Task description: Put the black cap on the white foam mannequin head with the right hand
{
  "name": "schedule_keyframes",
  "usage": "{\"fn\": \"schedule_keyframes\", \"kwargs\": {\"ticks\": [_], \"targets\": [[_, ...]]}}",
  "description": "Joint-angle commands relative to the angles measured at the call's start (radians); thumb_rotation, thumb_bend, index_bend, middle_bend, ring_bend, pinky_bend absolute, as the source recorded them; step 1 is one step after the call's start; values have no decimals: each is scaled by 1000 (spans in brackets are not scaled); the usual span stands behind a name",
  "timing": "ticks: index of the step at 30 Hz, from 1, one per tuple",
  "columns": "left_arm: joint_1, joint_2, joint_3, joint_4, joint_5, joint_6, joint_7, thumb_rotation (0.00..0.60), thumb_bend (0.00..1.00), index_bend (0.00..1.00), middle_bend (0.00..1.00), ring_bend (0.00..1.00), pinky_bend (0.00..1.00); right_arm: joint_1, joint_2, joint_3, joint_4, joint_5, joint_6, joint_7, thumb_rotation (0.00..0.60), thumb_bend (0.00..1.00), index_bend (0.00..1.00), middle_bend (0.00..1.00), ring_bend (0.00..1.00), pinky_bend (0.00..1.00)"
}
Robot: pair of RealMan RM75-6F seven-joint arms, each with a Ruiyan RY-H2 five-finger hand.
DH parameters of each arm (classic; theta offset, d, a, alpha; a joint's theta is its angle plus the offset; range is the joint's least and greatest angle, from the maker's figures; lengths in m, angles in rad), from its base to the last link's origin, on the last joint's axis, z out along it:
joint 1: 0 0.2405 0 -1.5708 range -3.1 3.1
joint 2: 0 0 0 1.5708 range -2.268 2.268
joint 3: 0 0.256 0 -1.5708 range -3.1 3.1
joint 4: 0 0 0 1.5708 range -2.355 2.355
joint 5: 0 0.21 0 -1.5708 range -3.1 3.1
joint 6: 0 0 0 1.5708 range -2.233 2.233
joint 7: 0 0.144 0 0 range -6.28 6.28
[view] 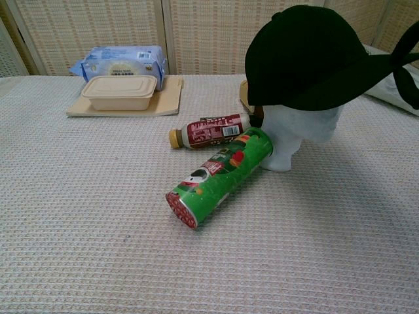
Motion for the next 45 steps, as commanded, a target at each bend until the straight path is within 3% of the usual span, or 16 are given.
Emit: {"fn": "schedule_keyframes", "kwargs": {"ticks": [1,3,7,20,23,25,26,30,33,39,45], "targets": [[0,1,-1,-1,-1,0,-1,600,198,171,97,42,133,-4,15,8,-11,3,-3,0,600,237,184,1000,1000,1000],[0,2,-1,-1,-2,0,-2,600,198,171,97,42,133,-5,31,13,-26,4,-3,-4,600,181,69,1000,1000,1000],[0,4,-2,-1,-4,-2,-4,600,198,170,97,41,133,-17,82,20,-86,5,-10,-27,600,93,0,1000,1000,1000],[1,-2,11,-2,8,-3,12,600,197,172,97,42,133,-183,344,-27,-269,23,8,-111,600,59,9,1000,1000,1000],[0,0,19,-8,6,-19,18,600,197,173,102,44,133,-234,438,-58,-369,56,-60,-236,600,60,164,986,983,1000],[-2,2,22,-17,-3,-35,28,600,197,177,107,43,133,-268,505,-83,-471,93,-128,-355,600,61,221,924,912,1000],[-3,4,24,-21,-5,-41,30,600,197,179,109,42,132,-283,538,-97,-529,119,-170,-407,600,61,224,836,824,988],[-5,25,40,-59,-8,-76,18,600,196,182,116,39,130,-326,670,-121,-788,249,-311,-531,600,61,122,425,441,638],[-8,54,57,-88,22,-88,-42,600,195,194,130,40,127,-348,696,-118,-832,277,-335,-503,600,60,96,293,294,511],[-11,87,75,-113,33,-115,-81,600,189,202,139,40,125,-385,730,-104,-876,235,-282,-472,600,60,38,158,137,340],[-9,86,81,-120,30,-119,-57,600,189,200,133,40,125,-405,764,-96,-889,218,-288,-410,600,60,32,131,118,322]]}}
